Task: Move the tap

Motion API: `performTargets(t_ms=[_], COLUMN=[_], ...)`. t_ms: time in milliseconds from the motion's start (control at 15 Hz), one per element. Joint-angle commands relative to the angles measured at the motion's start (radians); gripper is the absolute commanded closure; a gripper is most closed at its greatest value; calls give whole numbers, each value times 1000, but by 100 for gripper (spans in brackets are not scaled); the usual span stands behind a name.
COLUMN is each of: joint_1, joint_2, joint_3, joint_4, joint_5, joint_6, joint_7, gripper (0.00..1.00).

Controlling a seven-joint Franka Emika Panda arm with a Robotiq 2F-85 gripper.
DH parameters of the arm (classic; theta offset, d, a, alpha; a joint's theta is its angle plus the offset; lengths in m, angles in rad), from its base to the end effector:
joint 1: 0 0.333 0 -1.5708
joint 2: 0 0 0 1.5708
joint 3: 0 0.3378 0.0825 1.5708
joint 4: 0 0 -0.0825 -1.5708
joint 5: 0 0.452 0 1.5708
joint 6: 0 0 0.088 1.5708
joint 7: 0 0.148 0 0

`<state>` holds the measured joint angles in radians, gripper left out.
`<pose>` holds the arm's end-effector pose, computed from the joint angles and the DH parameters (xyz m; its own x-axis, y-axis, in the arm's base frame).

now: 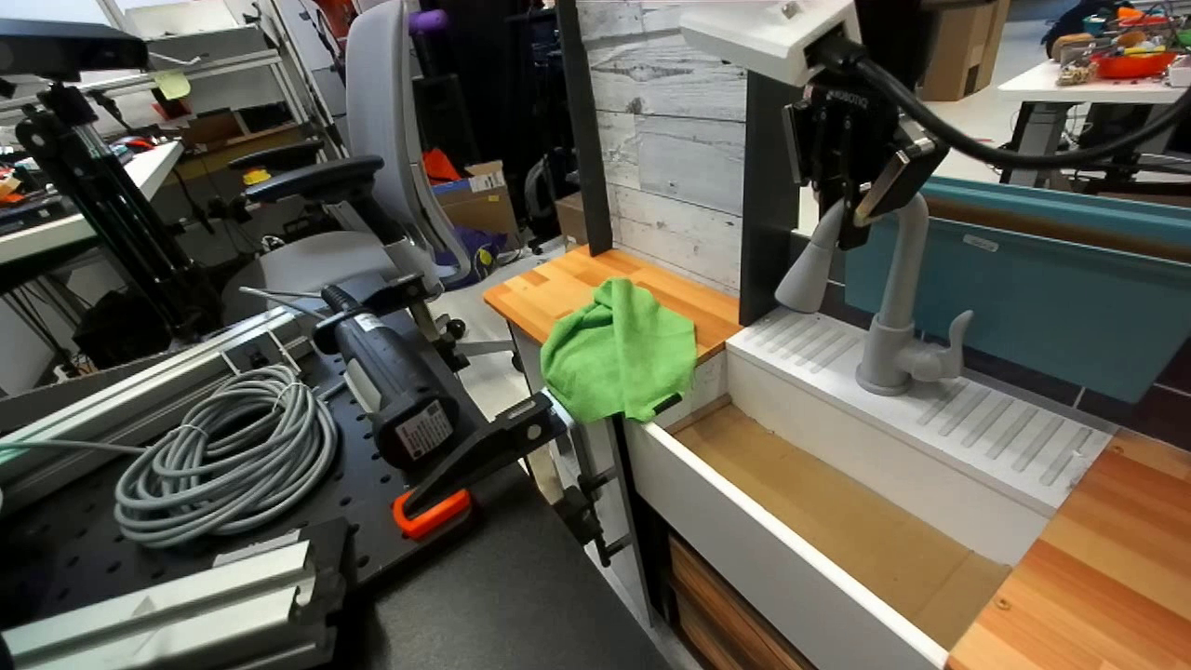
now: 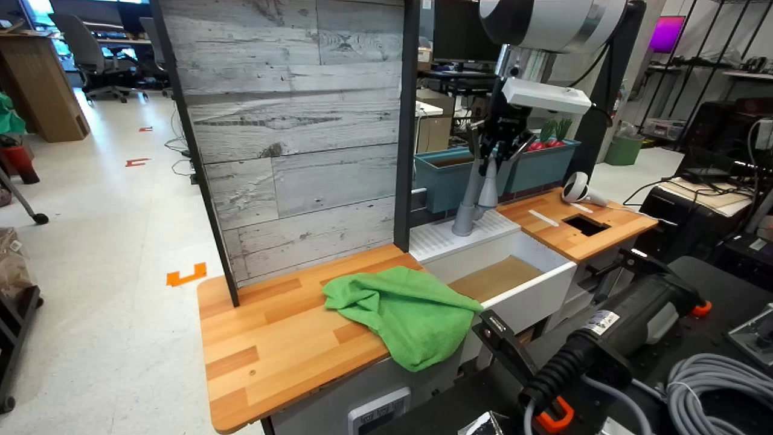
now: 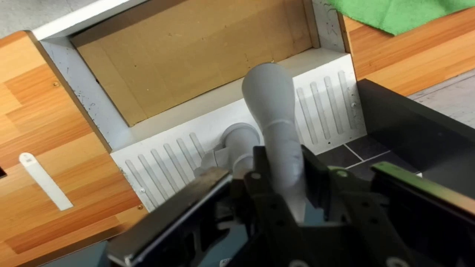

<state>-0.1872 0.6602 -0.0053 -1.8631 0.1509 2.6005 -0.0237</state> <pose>0.6878 -0.1340 0.0880 0.9536 -0.2919 0.0739 -0.2859 -0.9547 -0.0822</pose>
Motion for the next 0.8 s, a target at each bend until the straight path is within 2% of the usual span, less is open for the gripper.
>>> performTargets(t_ms=[0, 333, 667, 733], joint_1=[8, 9, 24, 27], joint_2=[-60, -40, -33, -33], joint_3=[-77, -91, -105, -106], joint_4=[5, 54, 62, 59], joint_5=[-105, -168, -225, -228], joint_6=[-191, -272, -277, -272], joint_7=[-45, -122, -145, -140], gripper=[94, 94, 94, 51])
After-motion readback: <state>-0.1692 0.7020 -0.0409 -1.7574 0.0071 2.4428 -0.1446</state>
